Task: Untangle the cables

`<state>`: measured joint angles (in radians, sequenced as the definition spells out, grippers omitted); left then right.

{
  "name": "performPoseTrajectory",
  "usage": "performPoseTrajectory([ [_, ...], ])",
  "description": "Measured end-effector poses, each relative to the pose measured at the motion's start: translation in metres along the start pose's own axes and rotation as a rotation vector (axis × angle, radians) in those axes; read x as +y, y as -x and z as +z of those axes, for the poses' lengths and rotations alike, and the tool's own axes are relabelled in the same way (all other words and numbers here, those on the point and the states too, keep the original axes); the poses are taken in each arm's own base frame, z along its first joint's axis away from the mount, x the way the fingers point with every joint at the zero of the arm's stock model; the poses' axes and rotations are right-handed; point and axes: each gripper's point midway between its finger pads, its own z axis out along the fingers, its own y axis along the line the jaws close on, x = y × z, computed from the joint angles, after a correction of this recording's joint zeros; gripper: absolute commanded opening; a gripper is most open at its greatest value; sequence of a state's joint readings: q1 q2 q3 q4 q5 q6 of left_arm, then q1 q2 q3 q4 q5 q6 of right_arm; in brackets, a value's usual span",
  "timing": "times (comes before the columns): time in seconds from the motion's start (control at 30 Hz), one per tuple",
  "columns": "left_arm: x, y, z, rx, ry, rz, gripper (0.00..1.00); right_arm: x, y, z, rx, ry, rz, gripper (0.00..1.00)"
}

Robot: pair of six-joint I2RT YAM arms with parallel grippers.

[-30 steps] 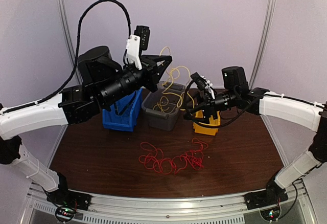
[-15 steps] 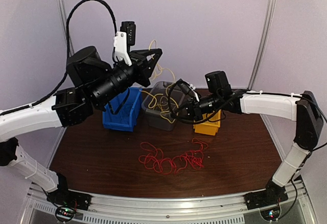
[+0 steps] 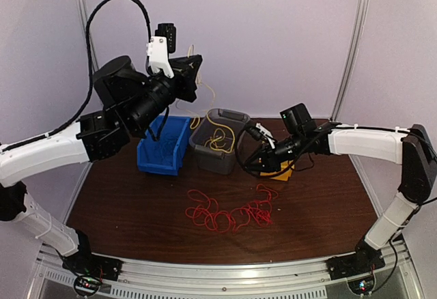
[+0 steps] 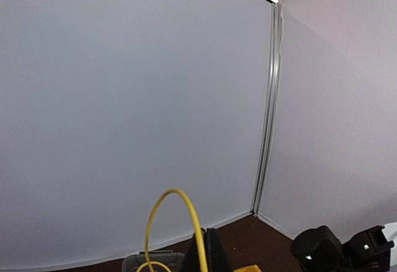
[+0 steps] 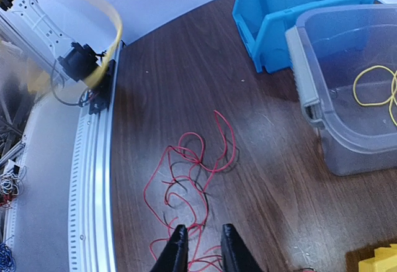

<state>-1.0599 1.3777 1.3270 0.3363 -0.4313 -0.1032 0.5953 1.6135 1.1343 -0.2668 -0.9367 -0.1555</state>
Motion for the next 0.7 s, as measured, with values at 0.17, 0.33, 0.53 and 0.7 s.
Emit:
performPoseTrajectory([
  [0.17, 0.037, 0.001, 0.035, 0.003, 0.078, 0.027, 0.0, -0.022, -0.028, -0.009, 0.043, -0.054, 0.038, 0.07],
  [0.33, 0.059, 0.004, 0.07, 0.008, 0.099, 0.044, 0.0, -0.036, -0.053, -0.027, 0.073, -0.098, 0.091, 0.18],
  [0.53, 0.069, -0.02, 0.1, 0.046, 0.109, 0.067, 0.0, -0.04, -0.035, -0.063, 0.012, -0.166, 0.043, 0.23],
  [0.7, 0.069, -0.057, 0.121, 0.107, 0.112, 0.09, 0.0, -0.06, -0.031, -0.101, -0.035, -0.258, 0.058, 0.27],
])
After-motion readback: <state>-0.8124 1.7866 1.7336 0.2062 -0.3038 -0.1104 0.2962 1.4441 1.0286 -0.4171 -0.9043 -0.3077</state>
